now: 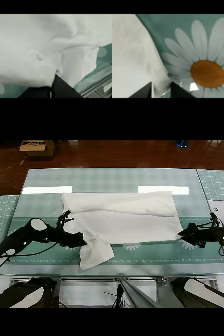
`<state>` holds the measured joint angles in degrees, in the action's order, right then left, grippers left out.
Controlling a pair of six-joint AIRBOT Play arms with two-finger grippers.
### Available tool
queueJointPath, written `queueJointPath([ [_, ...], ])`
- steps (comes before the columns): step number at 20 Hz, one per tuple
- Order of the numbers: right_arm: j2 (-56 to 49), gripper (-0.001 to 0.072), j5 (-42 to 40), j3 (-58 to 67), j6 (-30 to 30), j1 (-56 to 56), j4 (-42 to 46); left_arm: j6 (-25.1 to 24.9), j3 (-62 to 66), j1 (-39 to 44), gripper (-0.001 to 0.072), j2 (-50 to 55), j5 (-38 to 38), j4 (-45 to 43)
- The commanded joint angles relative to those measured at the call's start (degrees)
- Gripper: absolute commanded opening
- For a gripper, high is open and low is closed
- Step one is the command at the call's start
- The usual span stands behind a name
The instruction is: Fold the shirts.
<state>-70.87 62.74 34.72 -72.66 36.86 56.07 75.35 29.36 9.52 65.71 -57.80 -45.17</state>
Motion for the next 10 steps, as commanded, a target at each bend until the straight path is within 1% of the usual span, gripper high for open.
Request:
queueJointPath([
  [1, -0.02, 0.0121, -3.43, 0.24, 0.9, -7.17, -0.68, -0.87, 1.99, -0.11, 0.0025, -0.09, 0.09, -0.04],
  [2, 0.07, 0.0036, -1.79, 1.88, 2.14, -9.14, -0.68, -1.36, 3.32, -0.5, 0.0025, -0.46, -0.81, -0.02],
  [4, 0.85, 0.0035, 2.47, 6.93, 4.17, -10.95, -0.92, -2.8, 7.04, -2.6, 0.0024, -2.67, -2.32, -0.02],
  [6, 3.15, 0.0035, 4.96, 13.79, 4.85, -10.97, -3.48, -2.89, 12.87, -6.62, 0.0025, -6.25, -3.54, -0.02],
  [8, 5.11, 0.0034, 3.54, 19.56, 4.83, -11.04, -7.72, -2.89, 19.5, -11.3, 0.0025, -8.83, -4.0, -0.02],
  [10, 5.18, 0.0033, 1.33, 23.15, 4.76, -11.08, -12.48, -2.86, 24.52, -14.86, 0.0025, -8.41, -4.09, -0.02],
])
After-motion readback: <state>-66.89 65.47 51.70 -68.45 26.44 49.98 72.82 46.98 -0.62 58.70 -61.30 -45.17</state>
